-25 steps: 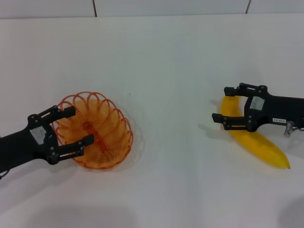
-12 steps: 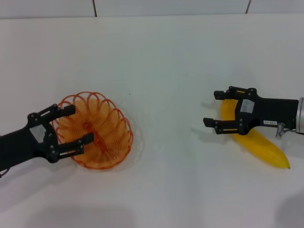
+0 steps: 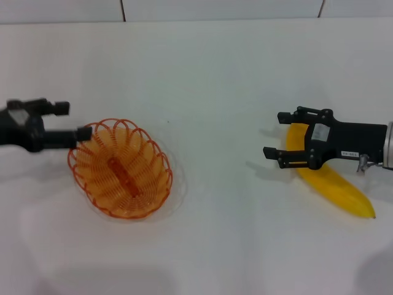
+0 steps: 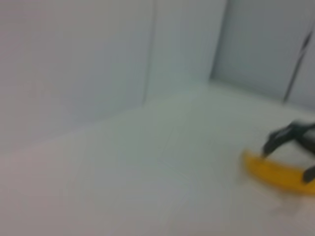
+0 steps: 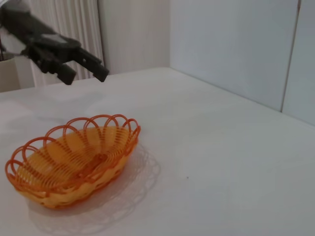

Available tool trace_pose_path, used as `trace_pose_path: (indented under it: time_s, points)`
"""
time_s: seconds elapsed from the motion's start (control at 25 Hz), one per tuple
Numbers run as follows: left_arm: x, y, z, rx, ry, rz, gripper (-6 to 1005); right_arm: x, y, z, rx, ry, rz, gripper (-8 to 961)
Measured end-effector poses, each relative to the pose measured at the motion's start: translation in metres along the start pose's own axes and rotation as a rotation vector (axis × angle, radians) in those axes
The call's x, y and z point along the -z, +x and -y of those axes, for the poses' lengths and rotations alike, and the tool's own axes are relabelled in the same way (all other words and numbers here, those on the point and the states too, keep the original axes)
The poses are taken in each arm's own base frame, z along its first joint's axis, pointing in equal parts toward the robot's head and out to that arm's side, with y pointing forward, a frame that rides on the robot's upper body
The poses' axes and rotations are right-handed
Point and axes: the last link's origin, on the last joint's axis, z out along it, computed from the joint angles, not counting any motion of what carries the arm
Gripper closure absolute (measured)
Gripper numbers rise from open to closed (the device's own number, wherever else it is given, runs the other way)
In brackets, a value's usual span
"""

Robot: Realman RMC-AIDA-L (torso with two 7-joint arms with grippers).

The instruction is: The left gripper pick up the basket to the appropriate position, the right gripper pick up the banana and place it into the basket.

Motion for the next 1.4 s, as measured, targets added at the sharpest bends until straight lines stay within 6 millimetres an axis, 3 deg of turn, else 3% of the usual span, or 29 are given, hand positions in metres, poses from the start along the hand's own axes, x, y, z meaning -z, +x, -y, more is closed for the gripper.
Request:
trace_pose_path:
  time_s: [0.2,0.48,0.88,1.16,1.4]
  points:
    - [0.002,0.037,0.025,-0.017,0.02,0.311,160,-0.002,-0.003,0.001,0.007,-0.002,0.003,74]
    - [-0.01,0.063,0.022,-0.282,-0.043,0.395,170,-0.007,-0.009,0.002,0.012,-0.018,0.012,74]
    - [-0.028,0.061,0.03,-0.404,-0.049,0.339,185,-0.015,-0.018,0.003,0.022,-0.041,0.027,74]
    - [-0.058,0.046,0.03,-0.425,-0.069,0.344,196,-0.017,-0.022,0.004,0.029,-0.043,0.029,74]
    - [-0.072,0.033,0.028,-0.426,-0.057,0.383,205,-0.022,-0.025,0.004,0.028,-0.053,0.033,74]
